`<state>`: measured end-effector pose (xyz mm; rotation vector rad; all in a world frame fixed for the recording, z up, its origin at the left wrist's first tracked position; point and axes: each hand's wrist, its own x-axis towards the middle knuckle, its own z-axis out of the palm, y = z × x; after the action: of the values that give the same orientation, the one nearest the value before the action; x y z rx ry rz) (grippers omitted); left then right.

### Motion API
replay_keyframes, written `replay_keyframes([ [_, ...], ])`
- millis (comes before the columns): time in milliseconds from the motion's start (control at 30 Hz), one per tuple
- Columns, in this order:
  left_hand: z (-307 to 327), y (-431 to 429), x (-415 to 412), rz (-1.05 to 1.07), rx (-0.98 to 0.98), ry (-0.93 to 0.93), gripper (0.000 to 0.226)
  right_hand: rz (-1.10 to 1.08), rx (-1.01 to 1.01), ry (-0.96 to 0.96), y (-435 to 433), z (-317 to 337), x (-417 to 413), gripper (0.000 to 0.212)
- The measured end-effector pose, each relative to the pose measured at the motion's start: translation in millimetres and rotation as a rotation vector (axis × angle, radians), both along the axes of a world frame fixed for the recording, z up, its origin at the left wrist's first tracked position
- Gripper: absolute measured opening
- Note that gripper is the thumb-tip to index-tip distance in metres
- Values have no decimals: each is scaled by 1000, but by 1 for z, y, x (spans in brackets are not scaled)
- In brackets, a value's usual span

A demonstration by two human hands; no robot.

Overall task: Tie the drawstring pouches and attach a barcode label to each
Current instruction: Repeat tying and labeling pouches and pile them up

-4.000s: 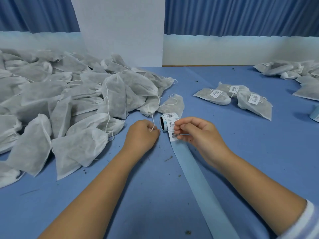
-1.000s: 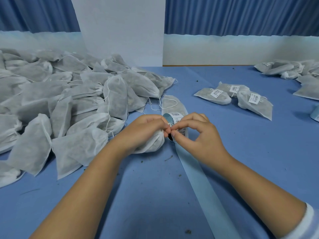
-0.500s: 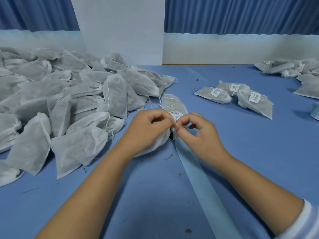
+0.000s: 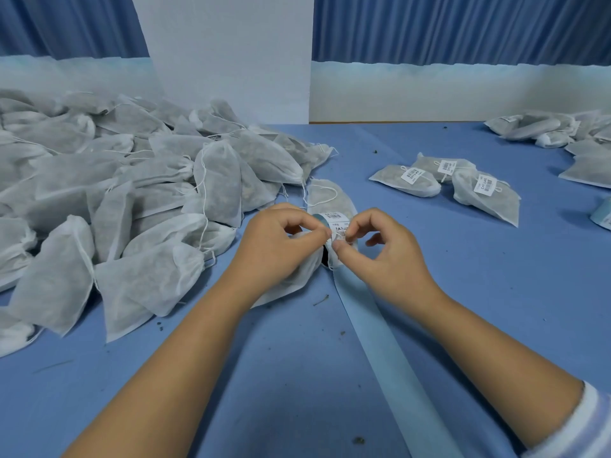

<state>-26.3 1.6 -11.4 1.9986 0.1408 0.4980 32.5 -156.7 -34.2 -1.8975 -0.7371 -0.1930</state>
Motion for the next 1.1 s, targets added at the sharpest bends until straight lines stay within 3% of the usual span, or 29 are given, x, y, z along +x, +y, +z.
replay_keyframes([
  [233, 2, -1, -1, -19, 10, 9, 31, -70, -59, -252, 2, -2, -1, 12],
  [600, 5, 1, -3, -56, -8, 56, 20, -16, -65, -187, 1, -2, 1, 13],
  [767, 3, 2, -2, -48, -9, 43, 20, 70, -61, -12, 2, 2, 0, 21],
  [933, 3, 4, -1, -70, -63, 59, 23, 240, 61, 328, 0, 9, 0, 15],
  [1100, 4, 6, -2, -111, -171, 201, 15, 185, 109, 268, -1, 9, -1, 17],
])
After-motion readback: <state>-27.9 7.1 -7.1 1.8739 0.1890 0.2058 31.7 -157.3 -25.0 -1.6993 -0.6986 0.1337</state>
